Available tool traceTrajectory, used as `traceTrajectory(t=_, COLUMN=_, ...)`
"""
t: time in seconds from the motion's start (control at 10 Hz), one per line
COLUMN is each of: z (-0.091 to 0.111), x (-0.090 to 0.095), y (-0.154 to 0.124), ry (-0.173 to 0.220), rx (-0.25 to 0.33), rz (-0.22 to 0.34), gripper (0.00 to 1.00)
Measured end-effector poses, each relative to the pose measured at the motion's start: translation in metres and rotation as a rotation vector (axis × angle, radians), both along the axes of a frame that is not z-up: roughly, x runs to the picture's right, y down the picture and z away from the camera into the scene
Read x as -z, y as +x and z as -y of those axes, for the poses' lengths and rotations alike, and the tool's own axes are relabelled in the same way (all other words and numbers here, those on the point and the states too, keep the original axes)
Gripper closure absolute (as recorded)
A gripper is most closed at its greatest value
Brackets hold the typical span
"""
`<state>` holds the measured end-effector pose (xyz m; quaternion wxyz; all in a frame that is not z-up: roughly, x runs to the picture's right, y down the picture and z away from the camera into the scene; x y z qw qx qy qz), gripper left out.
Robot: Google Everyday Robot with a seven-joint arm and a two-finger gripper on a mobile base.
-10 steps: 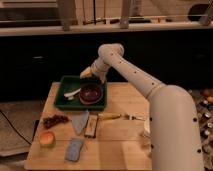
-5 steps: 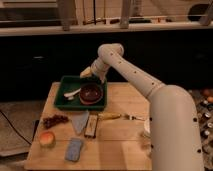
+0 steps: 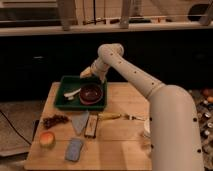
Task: Stack bowls into tray
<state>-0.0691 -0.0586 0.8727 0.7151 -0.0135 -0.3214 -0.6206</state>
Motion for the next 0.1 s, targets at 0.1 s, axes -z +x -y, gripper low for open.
traceTrajectory(t=0.1, z=-0.0001, x=0.0, y=0.0, ry=0.0, rx=0.0, rz=0.0, gripper=0.2)
